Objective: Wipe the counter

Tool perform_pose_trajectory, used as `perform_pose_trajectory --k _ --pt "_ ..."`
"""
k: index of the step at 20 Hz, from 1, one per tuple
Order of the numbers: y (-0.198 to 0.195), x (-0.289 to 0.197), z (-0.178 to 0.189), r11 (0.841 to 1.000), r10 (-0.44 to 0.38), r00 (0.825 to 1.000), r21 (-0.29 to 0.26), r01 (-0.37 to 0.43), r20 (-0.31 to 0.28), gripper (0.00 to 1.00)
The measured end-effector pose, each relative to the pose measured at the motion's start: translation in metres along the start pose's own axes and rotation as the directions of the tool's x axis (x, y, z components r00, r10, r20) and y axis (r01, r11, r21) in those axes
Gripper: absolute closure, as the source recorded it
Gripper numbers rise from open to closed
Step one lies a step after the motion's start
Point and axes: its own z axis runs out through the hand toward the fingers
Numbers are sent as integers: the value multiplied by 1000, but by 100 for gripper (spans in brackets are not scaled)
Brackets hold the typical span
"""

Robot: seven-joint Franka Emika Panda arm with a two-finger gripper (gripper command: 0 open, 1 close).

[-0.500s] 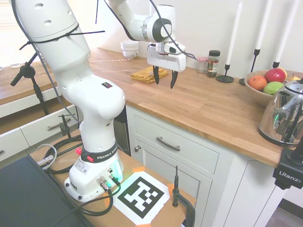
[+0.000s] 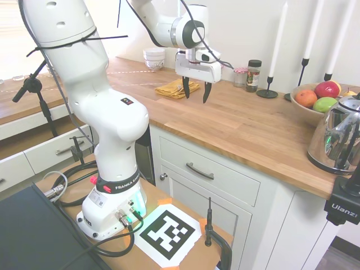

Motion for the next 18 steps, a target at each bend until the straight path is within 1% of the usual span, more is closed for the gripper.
perform_pose_trajectory --k 5,11,18 --pt "-37 9 2 1000 -31 999 2 31 -5 0" --pt "-88 4 2 995 -96 995 -1 96 -18 0" --pt "-149 -23 0 984 -180 984 5 180 -11 0"
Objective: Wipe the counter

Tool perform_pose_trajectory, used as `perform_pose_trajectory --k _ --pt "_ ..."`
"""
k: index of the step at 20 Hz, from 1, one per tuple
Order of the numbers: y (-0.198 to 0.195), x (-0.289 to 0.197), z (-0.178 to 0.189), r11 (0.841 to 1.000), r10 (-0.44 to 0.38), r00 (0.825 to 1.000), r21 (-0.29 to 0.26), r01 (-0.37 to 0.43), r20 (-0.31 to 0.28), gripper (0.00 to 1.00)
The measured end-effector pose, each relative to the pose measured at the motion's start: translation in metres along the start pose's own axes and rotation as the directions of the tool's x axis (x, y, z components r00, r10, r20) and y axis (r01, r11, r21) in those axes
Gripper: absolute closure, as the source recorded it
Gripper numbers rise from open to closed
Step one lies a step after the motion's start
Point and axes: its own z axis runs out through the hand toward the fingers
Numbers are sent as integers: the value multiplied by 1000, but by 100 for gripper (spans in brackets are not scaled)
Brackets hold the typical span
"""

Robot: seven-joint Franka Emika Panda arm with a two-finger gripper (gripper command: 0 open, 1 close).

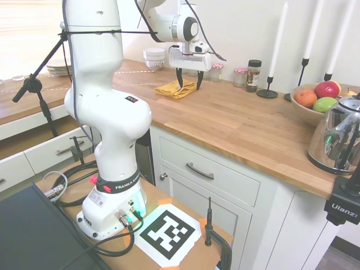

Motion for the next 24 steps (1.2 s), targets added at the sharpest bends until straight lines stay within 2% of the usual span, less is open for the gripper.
perform_pose_trajectory --k 14,20,24 --pt "-90 -25 15 996 -95 995 -5 94 -23 0" --pt "-130 -38 29 993 -119 993 -17 119 -22 0" --pt "-141 -36 38 993 -115 993 -28 114 -15 0"
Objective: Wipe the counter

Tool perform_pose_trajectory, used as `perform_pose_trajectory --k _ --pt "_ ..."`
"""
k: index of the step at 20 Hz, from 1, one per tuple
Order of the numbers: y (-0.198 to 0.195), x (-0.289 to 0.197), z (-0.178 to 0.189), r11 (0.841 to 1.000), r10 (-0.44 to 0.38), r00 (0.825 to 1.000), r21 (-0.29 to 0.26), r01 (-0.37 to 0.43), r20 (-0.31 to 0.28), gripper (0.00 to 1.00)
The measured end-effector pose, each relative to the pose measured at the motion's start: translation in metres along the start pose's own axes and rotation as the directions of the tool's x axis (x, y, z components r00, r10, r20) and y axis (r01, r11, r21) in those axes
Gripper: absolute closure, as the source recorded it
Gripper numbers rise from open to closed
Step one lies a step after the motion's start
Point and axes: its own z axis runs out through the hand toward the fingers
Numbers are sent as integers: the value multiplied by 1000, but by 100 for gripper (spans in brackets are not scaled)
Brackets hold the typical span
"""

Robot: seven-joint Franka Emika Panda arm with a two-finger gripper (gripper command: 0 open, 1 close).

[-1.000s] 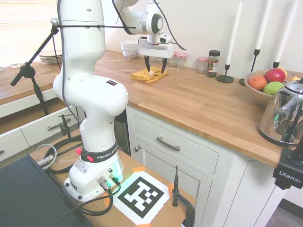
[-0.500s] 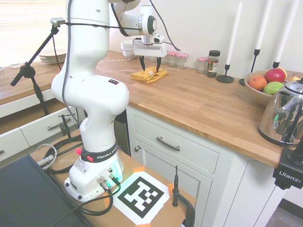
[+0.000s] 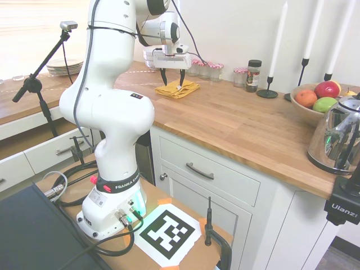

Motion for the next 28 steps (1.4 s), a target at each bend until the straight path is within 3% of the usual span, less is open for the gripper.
perform_pose_trajectory --k 6,7,28 --pt "6 14 16 1000 24 1000 -20 -24 7 0" --pt "7 15 17 999 26 1000 -20 -26 6 100" --pt "18 29 20 996 87 996 -25 -88 -19 100"
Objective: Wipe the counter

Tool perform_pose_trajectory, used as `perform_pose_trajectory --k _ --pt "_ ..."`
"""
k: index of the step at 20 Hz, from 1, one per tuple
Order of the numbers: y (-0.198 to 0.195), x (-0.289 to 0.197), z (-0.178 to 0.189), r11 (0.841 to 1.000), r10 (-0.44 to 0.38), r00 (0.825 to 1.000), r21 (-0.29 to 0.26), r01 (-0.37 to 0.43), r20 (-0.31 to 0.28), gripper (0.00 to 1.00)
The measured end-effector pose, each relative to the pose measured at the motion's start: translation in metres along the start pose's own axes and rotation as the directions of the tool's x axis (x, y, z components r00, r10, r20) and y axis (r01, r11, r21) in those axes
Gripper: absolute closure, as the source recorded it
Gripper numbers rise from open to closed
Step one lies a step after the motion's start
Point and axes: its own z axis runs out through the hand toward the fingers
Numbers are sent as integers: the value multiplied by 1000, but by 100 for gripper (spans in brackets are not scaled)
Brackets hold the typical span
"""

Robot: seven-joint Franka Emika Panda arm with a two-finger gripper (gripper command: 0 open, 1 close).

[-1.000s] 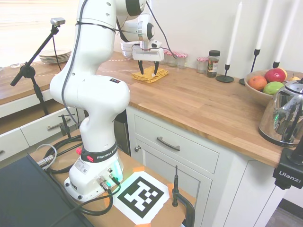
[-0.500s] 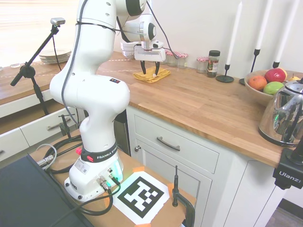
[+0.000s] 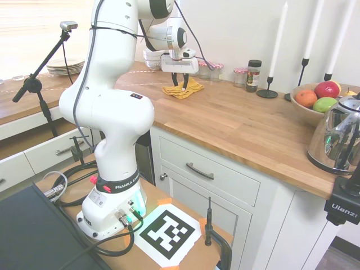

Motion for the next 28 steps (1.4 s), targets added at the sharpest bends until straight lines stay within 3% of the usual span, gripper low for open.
perform_pose_trajectory --k 18,28 --pt "7 10 1 1000 17 1000 -4 -17 -8 100" --pt "80 78 8 994 108 994 -10 -108 -23 100"
